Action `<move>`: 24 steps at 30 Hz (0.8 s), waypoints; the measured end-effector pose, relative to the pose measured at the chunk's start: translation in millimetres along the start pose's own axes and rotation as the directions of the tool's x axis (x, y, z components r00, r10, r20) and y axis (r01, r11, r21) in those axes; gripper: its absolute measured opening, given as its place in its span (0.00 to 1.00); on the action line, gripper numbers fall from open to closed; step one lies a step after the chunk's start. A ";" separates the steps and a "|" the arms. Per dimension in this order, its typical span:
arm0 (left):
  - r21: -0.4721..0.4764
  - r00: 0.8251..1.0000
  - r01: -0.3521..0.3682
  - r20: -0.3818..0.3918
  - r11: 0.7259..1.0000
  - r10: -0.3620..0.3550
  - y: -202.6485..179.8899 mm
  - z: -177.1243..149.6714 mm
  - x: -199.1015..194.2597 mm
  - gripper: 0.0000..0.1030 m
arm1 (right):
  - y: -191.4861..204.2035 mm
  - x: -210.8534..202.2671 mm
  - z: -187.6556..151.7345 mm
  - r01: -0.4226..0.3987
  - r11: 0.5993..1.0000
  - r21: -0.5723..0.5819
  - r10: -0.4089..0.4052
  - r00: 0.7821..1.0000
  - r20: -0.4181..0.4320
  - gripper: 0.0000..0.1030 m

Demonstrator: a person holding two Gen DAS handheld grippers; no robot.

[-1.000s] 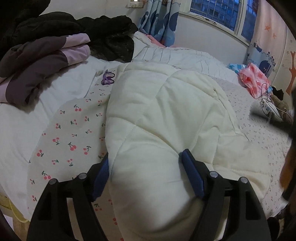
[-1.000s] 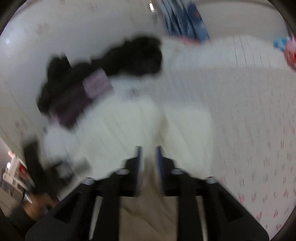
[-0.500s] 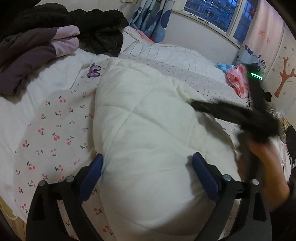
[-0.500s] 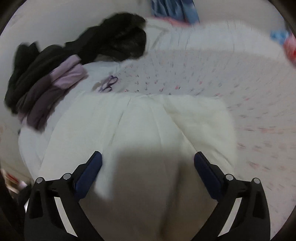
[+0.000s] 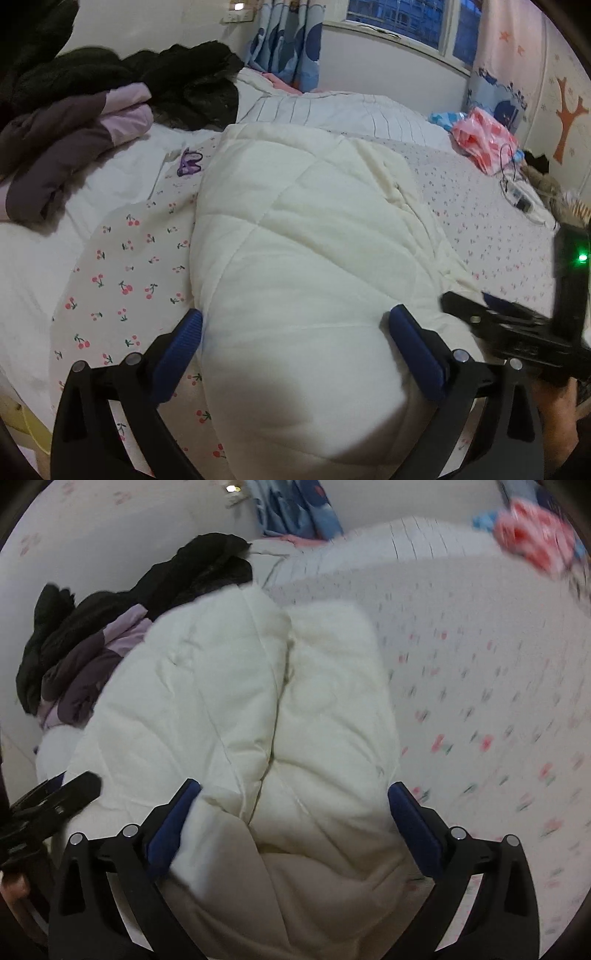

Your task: Fold large clothes

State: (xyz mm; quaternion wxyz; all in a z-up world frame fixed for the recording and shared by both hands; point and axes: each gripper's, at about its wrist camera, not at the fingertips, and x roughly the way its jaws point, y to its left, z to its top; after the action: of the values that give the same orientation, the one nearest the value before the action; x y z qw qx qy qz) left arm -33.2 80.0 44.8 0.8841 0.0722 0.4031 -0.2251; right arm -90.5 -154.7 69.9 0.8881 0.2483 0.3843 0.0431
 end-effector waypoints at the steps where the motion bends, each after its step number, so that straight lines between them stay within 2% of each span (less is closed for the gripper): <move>1: 0.010 1.000 -0.008 0.001 1.000 0.008 -1.9 -0.4 -0.1 0.93 | -1.6 6.2 0.7 -0.012 1.000 0.014 0.012 1.000 0.001 0.94; 7: 0.024 1.000 -0.006 0.006 1.000 0.006 -3.4 -0.5 -4.0 0.93 | -11.5 27.0 9.4 -0.072 0.997 0.021 0.072 0.997 -0.003 0.95; 12: 0.065 0.999 -0.033 0.037 0.997 0.031 -12.9 -0.7 -7.3 0.93 | -9.8 63.6 50.2 -0.077 0.996 -0.039 0.074 0.995 -0.061 0.95; 14: 0.067 0.999 -0.033 0.042 0.997 0.031 -14.4 0.4 -8.9 0.93 | -11.1 66.6 54.2 -0.085 0.996 -0.030 0.082 0.993 -0.087 0.94; 21: 0.124 0.999 -0.021 0.027 0.992 0.017 -19.7 -6.0 -12.4 0.93 | -22.4 20.4 11.5 -0.086 0.995 0.052 0.090 0.993 -0.077 0.94; 24: 0.137 1.000 -0.018 0.025 0.990 0.015 -20.1 -8.2 -14.3 0.93 | -21.1 8.7 1.9 -0.085 0.995 0.050 0.089 0.991 -0.099 0.94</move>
State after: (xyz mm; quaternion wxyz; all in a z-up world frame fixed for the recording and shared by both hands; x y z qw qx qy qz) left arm -56.2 69.5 51.0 0.8836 0.1334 0.3757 -0.2456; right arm -85.5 -171.6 55.4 0.8589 0.2824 0.4185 0.0857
